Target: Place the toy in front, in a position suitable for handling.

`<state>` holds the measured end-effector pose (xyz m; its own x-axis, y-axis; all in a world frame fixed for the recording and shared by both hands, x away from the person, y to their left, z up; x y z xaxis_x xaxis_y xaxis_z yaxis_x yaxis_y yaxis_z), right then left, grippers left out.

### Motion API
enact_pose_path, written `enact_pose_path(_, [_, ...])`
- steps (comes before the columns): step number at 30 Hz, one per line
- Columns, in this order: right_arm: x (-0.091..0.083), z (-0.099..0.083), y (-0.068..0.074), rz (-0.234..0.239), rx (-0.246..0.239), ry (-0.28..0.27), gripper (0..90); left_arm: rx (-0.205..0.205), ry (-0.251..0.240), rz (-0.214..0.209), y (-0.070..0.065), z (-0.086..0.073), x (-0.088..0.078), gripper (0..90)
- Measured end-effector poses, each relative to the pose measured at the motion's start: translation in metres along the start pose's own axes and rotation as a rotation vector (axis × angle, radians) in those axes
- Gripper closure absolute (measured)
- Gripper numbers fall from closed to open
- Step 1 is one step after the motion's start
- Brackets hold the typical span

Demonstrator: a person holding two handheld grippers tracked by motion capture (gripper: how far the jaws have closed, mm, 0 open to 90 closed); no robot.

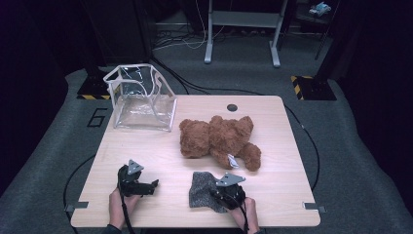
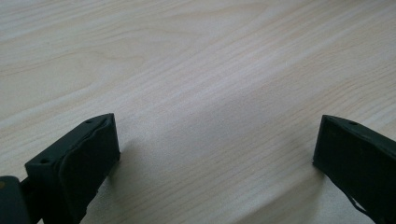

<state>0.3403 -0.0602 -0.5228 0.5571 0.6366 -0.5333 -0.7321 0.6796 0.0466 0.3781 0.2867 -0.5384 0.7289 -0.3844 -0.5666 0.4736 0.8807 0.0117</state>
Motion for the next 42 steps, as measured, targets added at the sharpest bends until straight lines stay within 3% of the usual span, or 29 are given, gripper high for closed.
enact_pose_path(15, [-0.034,-0.001,-0.009,-0.043,0.042,-0.050,76.4,-0.002,0.000,0.001,0.000,0.000,0.000,0.0])
enact_pose_path(22, [-0.054,-0.005,-0.017,-0.089,0.058,-0.058,76.5,-0.001,0.006,-0.005,0.000,0.000,0.000,0.0])
enact_pose_path(33, [-0.091,-0.016,-0.038,-0.187,0.086,-0.076,76.5,-0.001,0.003,-0.003,0.000,0.000,0.000,0.0])
enact_pose_path(42, [-0.127,-0.022,-0.058,-0.294,0.122,-0.106,76.5,-0.002,0.003,-0.003,0.000,0.000,0.000,0.0])
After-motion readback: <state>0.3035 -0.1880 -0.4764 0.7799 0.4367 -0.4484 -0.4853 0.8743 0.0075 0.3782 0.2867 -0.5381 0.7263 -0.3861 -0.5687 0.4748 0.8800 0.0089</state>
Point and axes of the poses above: each handheld gripper's, and its own axes: x roughly forward along the jaws, z roughly out of its top, y roughly to its left, the point moved 1 cm from there along x, roughly forward along the jaws, and after that the axes turned 10 degrees about -y, right-handed, at the moved point
